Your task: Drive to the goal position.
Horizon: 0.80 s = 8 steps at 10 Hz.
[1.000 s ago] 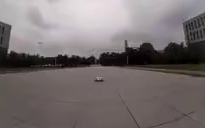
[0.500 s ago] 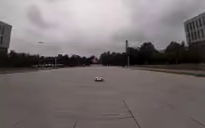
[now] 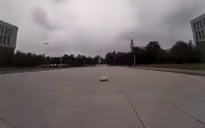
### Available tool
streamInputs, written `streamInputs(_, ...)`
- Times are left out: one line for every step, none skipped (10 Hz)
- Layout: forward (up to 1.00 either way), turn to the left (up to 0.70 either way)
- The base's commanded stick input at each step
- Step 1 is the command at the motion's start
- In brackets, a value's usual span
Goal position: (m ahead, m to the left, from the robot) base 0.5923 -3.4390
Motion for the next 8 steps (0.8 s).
streamInputs(1.00,0.00)
streamInputs(1.00,0.00)
streamInputs(1.00,0.17)
streamInputs(1.00,0.27)
streamInputs(1.00,0.27)
streamInputs(1.00,0.27)
streamInputs(1.00,0.27)
streamInputs(1.00,0.19)
